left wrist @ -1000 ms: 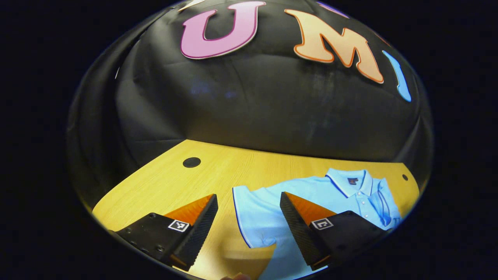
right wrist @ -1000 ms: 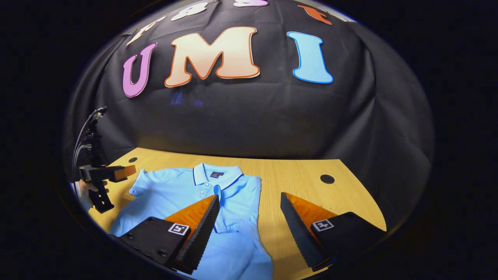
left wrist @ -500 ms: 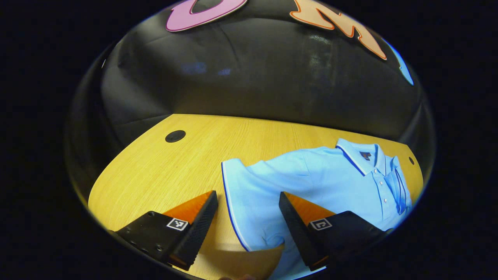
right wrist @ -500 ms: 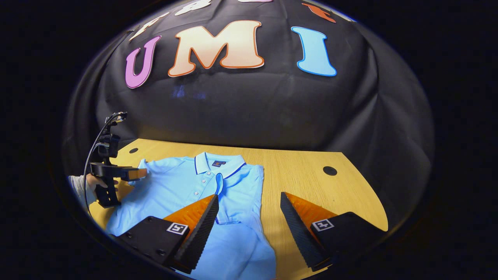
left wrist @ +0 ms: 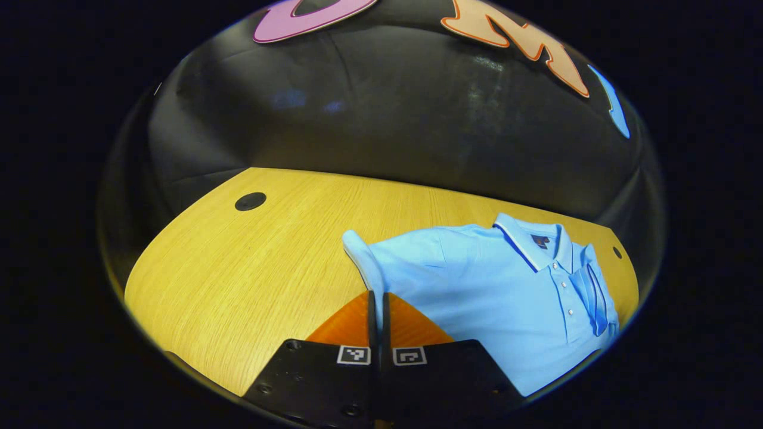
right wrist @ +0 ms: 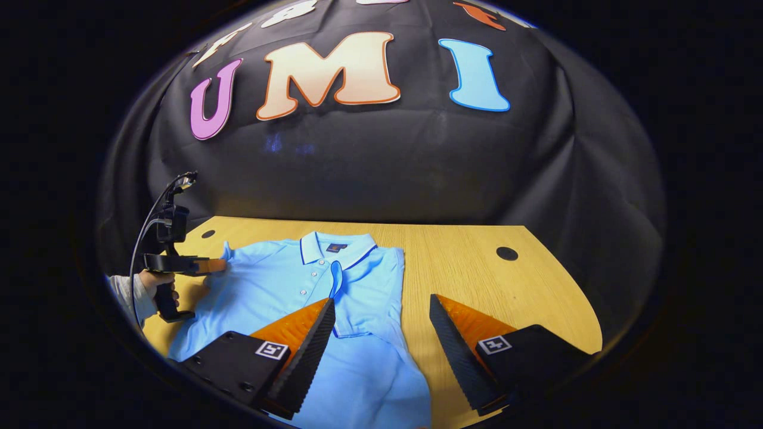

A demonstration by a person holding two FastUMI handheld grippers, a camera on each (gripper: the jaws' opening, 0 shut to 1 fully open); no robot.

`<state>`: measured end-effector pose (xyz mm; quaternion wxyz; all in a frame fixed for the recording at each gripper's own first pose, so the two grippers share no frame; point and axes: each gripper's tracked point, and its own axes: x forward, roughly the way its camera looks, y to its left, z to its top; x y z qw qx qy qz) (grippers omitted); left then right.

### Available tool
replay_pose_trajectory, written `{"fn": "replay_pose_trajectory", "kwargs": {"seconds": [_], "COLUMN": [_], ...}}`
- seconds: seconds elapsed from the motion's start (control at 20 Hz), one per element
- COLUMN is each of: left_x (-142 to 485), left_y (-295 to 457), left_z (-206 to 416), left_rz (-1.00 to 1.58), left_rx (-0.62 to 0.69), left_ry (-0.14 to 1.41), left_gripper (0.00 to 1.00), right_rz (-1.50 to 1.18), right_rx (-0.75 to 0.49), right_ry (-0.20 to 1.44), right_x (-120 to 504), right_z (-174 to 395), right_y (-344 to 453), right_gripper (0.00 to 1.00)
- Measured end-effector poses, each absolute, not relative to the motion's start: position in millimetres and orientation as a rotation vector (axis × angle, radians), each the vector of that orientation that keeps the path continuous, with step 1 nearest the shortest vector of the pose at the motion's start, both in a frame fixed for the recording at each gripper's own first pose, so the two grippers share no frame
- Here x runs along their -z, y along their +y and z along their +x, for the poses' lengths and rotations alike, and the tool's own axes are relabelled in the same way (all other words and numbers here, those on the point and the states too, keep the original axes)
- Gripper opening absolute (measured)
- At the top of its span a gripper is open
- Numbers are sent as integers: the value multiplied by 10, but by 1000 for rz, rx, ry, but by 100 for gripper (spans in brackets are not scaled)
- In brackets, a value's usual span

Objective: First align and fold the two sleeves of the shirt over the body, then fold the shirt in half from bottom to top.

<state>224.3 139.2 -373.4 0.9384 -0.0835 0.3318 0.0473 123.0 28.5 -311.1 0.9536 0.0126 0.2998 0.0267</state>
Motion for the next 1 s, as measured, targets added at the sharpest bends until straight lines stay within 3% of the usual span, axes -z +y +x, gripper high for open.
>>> {"fn": "replay_pose_trajectory", "kwargs": {"seconds": [0.15,0.45,1.0], "left_x": [3462,3019,3362], "left_y": [1274,631,-240], "left_z": [2267,2277,2135], "left_rz": [-192,-180,-159], "left_rx": [-93,37,195], "left_ry": [636,600,673], "left_gripper": [0,0,3], "right_rz": [17,47,24], "right_rx": [-48,-28,8], "right_ry": [582,560,528], "right_x": [2990,2870,2782], "right_z": [1204,1093,1068], "right_y": [208,107,-33], "right_gripper": [97,99,99]}}
